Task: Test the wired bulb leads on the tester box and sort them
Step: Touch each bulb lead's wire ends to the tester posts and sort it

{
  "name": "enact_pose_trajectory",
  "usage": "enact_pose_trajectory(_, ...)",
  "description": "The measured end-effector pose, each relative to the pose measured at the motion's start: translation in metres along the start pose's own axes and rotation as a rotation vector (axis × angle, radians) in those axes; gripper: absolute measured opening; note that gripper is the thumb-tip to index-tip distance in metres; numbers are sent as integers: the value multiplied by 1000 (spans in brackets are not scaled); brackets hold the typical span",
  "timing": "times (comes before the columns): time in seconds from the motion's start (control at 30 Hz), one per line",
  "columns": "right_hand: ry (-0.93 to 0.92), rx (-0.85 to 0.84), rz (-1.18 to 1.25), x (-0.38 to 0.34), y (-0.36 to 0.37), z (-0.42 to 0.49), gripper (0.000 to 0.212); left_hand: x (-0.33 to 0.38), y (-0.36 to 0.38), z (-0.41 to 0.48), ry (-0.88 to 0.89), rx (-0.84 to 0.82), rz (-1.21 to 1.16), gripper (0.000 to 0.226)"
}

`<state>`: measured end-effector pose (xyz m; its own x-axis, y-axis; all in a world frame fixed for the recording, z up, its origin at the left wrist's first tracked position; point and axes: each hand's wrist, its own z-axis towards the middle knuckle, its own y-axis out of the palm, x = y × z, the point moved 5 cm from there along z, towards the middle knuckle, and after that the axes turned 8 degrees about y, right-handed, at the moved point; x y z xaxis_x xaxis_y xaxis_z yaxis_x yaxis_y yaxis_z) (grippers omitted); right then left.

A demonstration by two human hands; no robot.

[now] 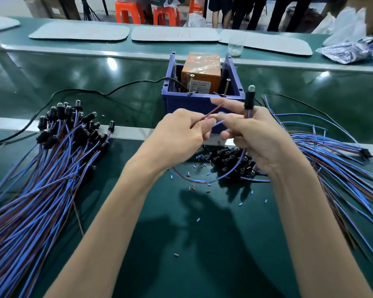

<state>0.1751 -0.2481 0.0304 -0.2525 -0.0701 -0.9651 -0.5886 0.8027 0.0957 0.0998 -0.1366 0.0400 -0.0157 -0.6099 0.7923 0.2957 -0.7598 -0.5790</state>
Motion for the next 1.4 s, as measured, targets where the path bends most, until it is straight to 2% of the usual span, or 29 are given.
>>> enact_pose_trajectory(0.3, -89, 95, 33, -6, -10, 0, 8, -7, 1, 1, -37, -15, 30, 42)
enact_pose_trajectory(0.57, -126, 111, -66, -8, -15, -1, 11, -9, 4, 1, -68, -32, 45, 43)
enact_pose_trajectory(0.83, -101, 215, -54, -7, -17, 0, 19, -6, 1, 2, -33, -48, 1, 42)
enact_pose_trajectory(0.97, -95, 303, 99, -6, -19, 1, 21, -8, -2, 3, -35, -23, -26, 44)
enact_pose_trajectory(1.07, -79, 264, 215, -4, -13, 3, 28, -13, -9, 7, -93, 138, -234, 43)
enact_pose_trajectory(1.2, -67, 159, 123, 3, 12, 3, 37, -10, 0, 10, -108, 290, -551, 39)
enact_pose_trajectory(1.3, -83, 111, 80, 6, 24, 2, 35, -8, 5, 7, -119, 440, -702, 36)
enact_pose_trajectory(1.4, -92, 67, 65, 9, 31, 2, 27, -7, 7, 4, -189, 476, -930, 33)
